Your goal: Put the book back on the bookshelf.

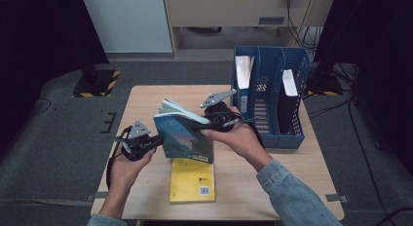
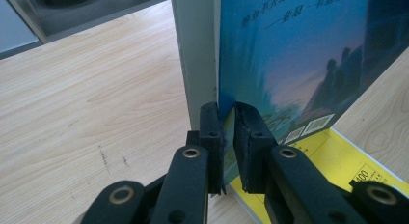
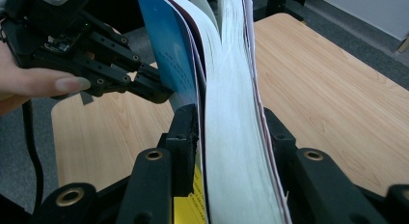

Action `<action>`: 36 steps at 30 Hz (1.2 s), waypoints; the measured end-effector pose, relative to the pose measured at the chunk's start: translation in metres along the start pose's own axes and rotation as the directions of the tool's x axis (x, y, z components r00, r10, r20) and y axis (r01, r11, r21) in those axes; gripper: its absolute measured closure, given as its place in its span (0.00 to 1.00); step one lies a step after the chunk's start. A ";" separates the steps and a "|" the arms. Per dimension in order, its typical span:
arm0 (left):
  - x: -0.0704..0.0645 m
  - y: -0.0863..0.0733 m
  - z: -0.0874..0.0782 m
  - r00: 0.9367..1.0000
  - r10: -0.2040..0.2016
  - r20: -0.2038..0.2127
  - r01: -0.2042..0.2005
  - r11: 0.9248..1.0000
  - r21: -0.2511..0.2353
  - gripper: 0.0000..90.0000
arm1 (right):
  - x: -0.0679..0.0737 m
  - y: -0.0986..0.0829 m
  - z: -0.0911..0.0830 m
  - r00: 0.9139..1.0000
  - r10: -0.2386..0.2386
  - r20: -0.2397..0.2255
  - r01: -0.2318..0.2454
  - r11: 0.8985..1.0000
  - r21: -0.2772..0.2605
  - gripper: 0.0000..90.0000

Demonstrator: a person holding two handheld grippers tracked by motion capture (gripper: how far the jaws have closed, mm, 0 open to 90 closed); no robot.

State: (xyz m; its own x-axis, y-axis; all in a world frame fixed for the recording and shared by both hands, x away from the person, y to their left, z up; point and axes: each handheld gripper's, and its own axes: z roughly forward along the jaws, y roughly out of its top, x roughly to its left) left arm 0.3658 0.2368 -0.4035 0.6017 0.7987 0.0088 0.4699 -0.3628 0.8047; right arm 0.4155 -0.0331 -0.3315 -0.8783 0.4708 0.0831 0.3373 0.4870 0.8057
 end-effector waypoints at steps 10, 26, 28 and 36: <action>0.001 0.000 0.000 1.000 0.000 0.000 0.000 1.000 0.000 0.90 | -0.002 0.002 0.006 1.000 0.000 -0.004 0.000 1.000 0.016 0.74; 0.006 -0.013 -0.002 0.999 -0.030 -0.035 0.030 1.000 0.006 0.80 | 0.003 0.007 0.012 1.000 -0.028 -0.003 0.028 0.998 0.049 0.77; 0.008 -0.020 -0.002 0.998 -0.041 -0.043 0.042 0.999 0.008 0.79 | 0.003 0.007 0.012 1.000 -0.024 -0.003 0.024 0.999 0.047 0.77; 0.012 -0.052 0.012 0.992 -0.001 -0.128 0.015 0.994 0.111 0.75 | 0.003 0.007 0.016 1.000 -0.010 -0.021 0.011 0.999 0.051 0.75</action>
State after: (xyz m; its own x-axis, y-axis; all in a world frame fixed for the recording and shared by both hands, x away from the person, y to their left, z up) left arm 0.3564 0.2593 -0.4520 0.5139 0.8537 0.0841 0.5479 -0.4021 0.7336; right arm 0.4212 -0.0164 -0.3351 -0.8886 0.4503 0.0872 0.3441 0.5288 0.7759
